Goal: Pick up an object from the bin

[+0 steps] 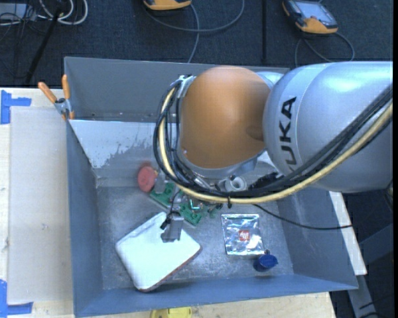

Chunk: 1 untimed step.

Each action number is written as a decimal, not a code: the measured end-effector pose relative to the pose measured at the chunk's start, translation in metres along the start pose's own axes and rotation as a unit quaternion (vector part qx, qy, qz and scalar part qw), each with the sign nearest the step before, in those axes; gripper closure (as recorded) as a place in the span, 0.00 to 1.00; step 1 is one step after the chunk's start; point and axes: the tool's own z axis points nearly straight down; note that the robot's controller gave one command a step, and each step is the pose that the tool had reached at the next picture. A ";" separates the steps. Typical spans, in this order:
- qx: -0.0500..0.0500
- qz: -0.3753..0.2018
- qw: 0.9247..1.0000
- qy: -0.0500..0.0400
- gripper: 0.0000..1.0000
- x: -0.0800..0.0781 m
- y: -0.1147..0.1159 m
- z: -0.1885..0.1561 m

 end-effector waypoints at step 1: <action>-0.001 0.003 1.000 -0.004 1.00 -0.002 -0.001 -0.005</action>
Offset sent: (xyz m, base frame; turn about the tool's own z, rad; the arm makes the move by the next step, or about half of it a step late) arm 0.0000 0.0000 0.0000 0.0000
